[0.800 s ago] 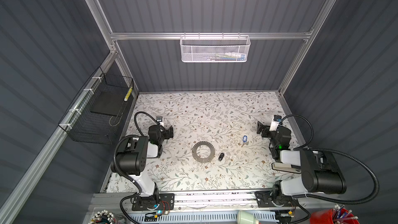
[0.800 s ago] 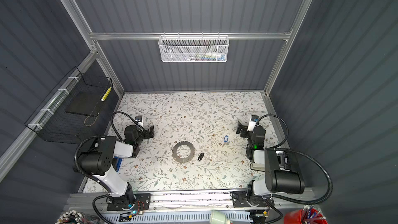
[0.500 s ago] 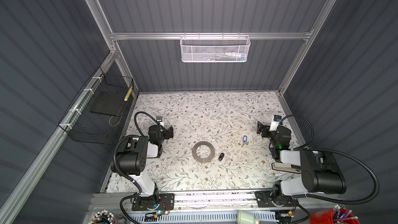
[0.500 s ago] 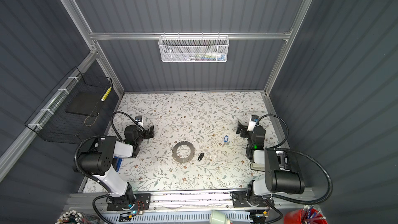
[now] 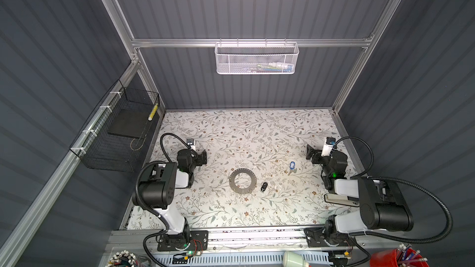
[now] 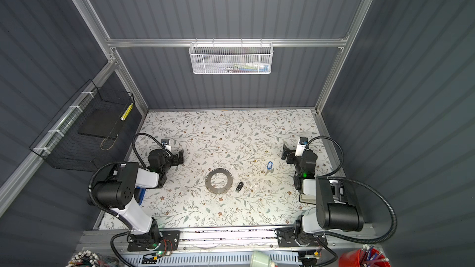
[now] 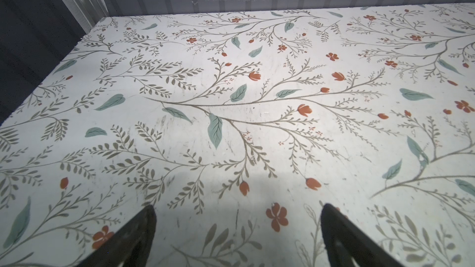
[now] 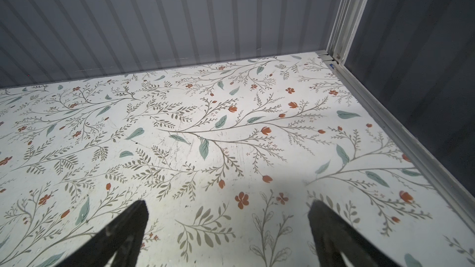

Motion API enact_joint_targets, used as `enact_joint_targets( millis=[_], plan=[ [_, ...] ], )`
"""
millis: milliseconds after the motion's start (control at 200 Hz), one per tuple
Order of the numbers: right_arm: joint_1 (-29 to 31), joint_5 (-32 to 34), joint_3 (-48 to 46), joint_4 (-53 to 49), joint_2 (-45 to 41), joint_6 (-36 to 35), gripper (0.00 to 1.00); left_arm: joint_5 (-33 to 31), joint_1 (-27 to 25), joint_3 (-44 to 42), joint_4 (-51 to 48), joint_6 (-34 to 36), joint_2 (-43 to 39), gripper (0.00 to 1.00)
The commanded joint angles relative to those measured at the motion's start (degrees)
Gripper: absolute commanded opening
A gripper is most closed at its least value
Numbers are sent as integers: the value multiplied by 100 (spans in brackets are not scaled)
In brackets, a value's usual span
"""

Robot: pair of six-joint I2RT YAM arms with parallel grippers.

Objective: Put the keys on the keyring

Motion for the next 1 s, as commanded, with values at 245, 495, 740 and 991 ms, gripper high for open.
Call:
enact_joint_targets(
  millis=[245, 495, 740, 991],
  plan=[
    [-21, -18, 85, 44, 32, 35, 99, 5, 0, 94, 15, -26, -11, 100],
    [-15, 478, -351, 825, -53, 196, 95, 65, 0, 40, -28, -3, -199, 100],
    [49, 196, 89, -1039, -1229, 41, 82, 179, -8, 734, -1826, 25, -1069, 100],
    [697, -360, 1277, -3584, -1691, -111, 66, 682, -518, 1971, -4162, -366, -1747, 93]
  ],
)
